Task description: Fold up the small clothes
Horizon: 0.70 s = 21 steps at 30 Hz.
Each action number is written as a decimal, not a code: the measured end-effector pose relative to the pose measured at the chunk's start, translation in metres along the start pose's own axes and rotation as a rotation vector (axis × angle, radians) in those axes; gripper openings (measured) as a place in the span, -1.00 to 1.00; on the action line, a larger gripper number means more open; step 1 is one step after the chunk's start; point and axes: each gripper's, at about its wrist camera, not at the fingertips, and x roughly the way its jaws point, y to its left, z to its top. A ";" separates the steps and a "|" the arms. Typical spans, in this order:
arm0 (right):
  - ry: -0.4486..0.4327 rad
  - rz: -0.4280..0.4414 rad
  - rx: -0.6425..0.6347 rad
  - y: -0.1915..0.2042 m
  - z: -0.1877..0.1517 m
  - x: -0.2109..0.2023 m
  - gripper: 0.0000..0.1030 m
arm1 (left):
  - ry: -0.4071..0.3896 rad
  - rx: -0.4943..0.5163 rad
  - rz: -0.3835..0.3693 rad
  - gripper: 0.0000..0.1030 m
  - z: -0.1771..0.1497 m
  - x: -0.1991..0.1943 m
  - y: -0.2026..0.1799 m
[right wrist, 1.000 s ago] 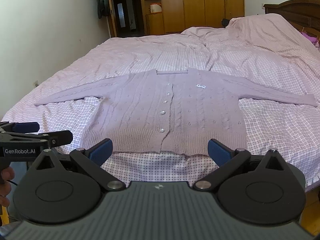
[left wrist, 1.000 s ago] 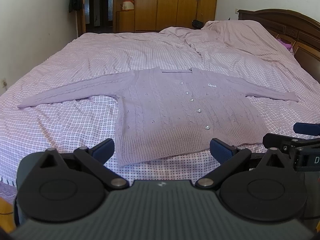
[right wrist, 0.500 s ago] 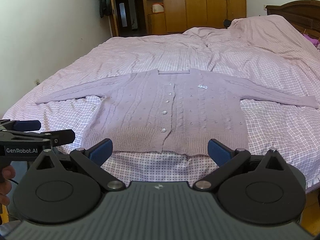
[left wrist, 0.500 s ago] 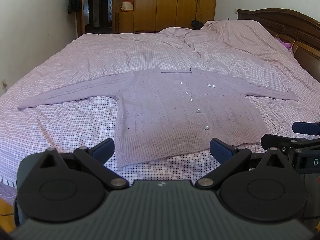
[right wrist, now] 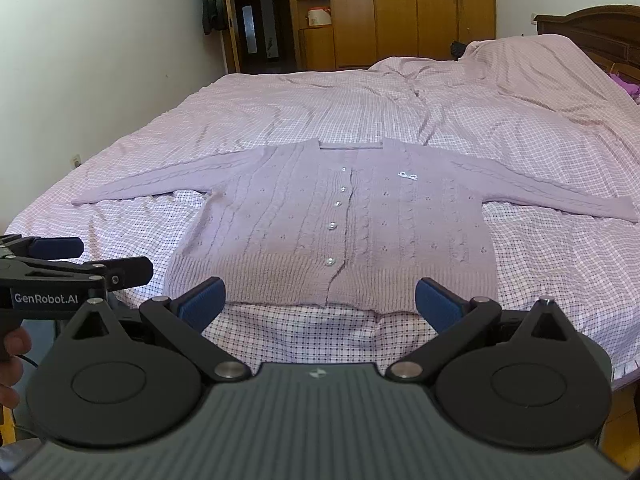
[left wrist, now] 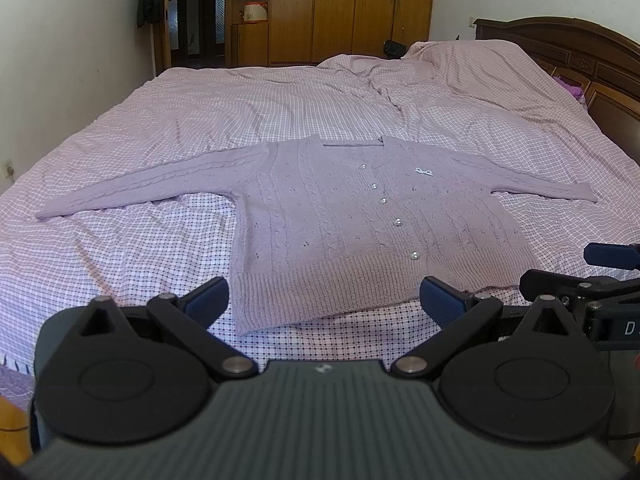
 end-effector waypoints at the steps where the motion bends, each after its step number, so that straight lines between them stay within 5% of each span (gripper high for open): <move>1: -0.001 0.001 -0.002 0.001 0.000 0.000 1.00 | 0.000 0.000 0.001 1.00 0.000 0.000 0.001; 21: -0.008 0.002 0.001 0.002 0.001 -0.001 1.00 | 0.000 0.008 -0.005 1.00 0.000 0.002 0.000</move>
